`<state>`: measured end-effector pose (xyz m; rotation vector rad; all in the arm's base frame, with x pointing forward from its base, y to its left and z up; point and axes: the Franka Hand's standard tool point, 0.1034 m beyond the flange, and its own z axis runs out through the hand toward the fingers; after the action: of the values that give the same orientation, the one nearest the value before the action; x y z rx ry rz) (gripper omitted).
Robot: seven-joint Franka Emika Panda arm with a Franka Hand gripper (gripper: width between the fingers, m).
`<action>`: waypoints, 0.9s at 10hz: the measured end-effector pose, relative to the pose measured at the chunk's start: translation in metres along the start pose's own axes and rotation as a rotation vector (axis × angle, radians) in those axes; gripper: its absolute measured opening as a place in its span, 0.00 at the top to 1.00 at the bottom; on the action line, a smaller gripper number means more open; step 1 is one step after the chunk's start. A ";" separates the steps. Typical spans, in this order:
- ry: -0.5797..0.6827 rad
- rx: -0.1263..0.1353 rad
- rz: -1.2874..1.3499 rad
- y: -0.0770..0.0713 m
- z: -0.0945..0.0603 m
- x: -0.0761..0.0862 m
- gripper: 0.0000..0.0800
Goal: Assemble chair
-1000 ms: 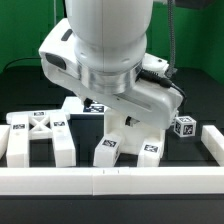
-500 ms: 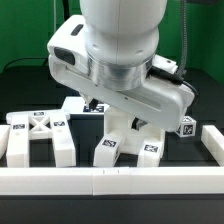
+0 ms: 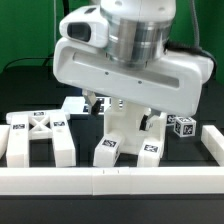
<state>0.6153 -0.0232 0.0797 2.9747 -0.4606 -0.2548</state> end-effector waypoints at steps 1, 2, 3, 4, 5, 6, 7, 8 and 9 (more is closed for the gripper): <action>0.055 0.014 -0.047 0.002 -0.005 0.006 0.19; 0.109 0.024 -0.053 0.000 -0.007 0.012 0.19; 0.211 0.039 -0.054 -0.005 -0.007 0.018 0.19; 0.274 0.048 -0.058 -0.007 -0.005 0.017 0.19; 0.291 0.046 -0.082 -0.005 -0.003 0.016 0.19; 0.286 0.029 -0.218 0.008 -0.003 0.019 0.19; 0.290 0.015 -0.319 0.022 -0.004 0.024 0.19; 0.291 -0.003 -0.438 0.035 -0.004 0.027 0.19; 0.288 -0.013 -0.504 0.044 -0.004 0.029 0.19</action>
Offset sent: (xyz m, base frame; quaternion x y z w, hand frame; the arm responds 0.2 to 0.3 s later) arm 0.0000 0.0000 0.0000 0.0000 0.1938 0.0000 0.9810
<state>0.6305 -0.0732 0.0853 2.9920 0.3238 0.1300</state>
